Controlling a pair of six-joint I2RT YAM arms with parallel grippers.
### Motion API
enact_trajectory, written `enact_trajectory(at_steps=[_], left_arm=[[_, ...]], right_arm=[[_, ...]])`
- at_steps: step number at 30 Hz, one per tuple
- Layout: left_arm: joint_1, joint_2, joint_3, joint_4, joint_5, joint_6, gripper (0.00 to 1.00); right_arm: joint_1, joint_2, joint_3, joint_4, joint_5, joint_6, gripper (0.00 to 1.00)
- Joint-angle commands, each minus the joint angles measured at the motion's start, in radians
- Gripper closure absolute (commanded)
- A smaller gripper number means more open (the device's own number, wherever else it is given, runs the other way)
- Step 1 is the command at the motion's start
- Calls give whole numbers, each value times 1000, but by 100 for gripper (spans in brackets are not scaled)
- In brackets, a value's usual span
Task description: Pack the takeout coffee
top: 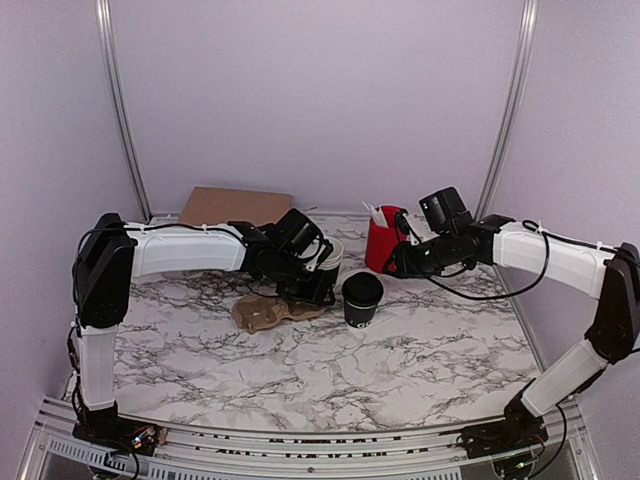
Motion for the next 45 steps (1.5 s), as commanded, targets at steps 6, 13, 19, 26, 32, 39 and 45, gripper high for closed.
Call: enact_trajectory(at_steps=[6, 13, 19, 26, 32, 39, 45], left_arm=[[2, -101, -45, 35, 10, -40, 47], [1, -105, -32, 56, 63, -60, 47], [1, -103, -39, 63, 75, -65, 47], [1, -100, -42, 71, 85, -65, 47], [2, -107, -42, 76, 81, -64, 47], [2, -121, -59, 78, 72, -59, 47], [3, -134, -66, 78, 60, -52, 47]], right_arm=[[47, 82, 183, -73, 26, -246, 59], [56, 159, 231, -81, 30, -243, 55], [70, 172, 218, -35, -31, -185, 52], [84, 161, 188, -15, -36, -143, 48], [86, 175, 181, -12, -33, -127, 47], [89, 170, 176, -15, -37, -108, 47], [96, 166, 157, -11, -53, -88, 46]])
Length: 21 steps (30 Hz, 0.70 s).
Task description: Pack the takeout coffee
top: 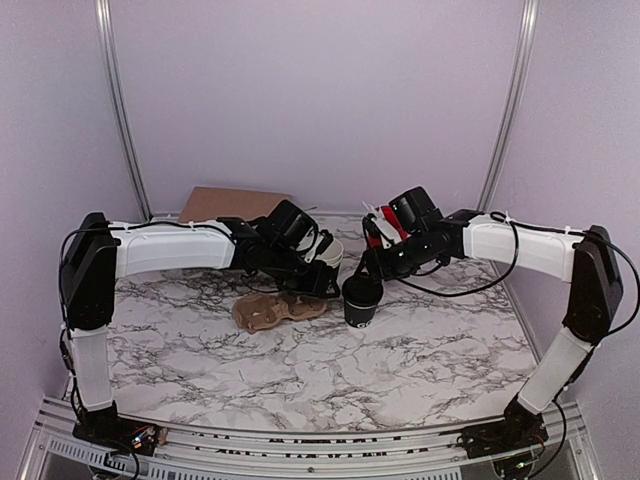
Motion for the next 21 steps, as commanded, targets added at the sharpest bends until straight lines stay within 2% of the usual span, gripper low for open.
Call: enact_trajectory(at_steps=[1, 21], left_arm=[[3, -56, -14, 14, -12, 10, 47], [11, -69, -33, 15, -5, 24, 47]], right_arm=[[15, -13, -11, 17, -14, 27, 46], [53, -156, -142, 12, -30, 176, 46]])
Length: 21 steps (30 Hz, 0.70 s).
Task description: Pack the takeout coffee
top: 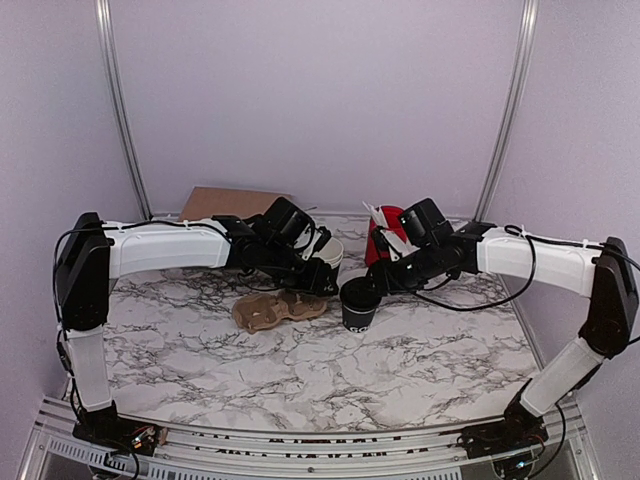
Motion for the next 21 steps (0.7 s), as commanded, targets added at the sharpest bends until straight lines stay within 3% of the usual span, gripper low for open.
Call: enact_trajectory(at_steps=[1, 9, 14, 21], left_arm=[[6, -38, -17, 9, 0, 17, 47], [6, -28, -11, 16, 9, -7, 47], [4, -12, -10, 40, 38, -50, 47], [3, 3, -12, 53, 38, -77, 47]], right_arm=[[25, -58, -22, 4, -25, 70, 46], [-27, -126, -21, -54, 81, 101, 46], [-117, -124, -70, 9, -6, 93, 49], [-126, -54, -64, 51, -58, 77, 60]])
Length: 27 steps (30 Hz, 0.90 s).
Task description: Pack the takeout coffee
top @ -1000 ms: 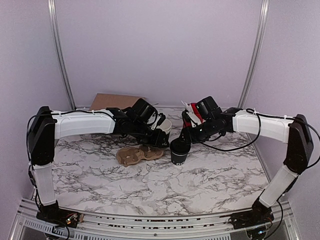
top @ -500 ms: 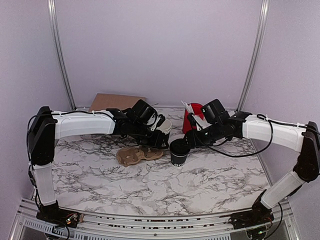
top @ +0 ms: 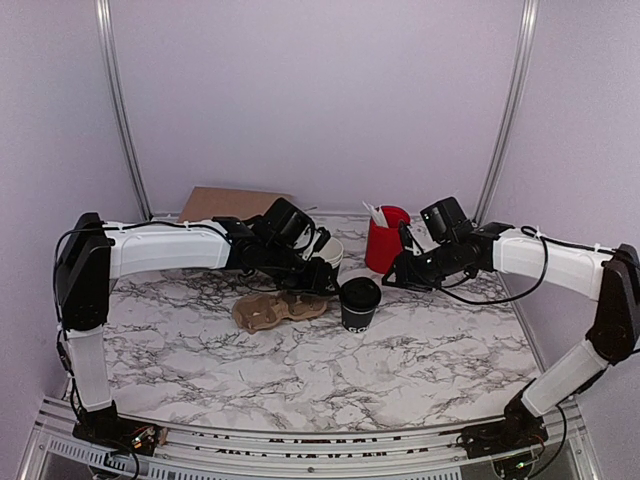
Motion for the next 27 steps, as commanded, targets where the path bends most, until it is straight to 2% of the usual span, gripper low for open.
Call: enact_trajectory(at_steps=[1, 27], left_arm=[[3, 6, -3, 33, 15, -26, 47], [-13, 69, 39, 41, 43, -29, 51]], right_arm=[[-2, 31, 7, 55, -43, -9, 61], [-8, 67, -19, 96, -76, 0, 70]])
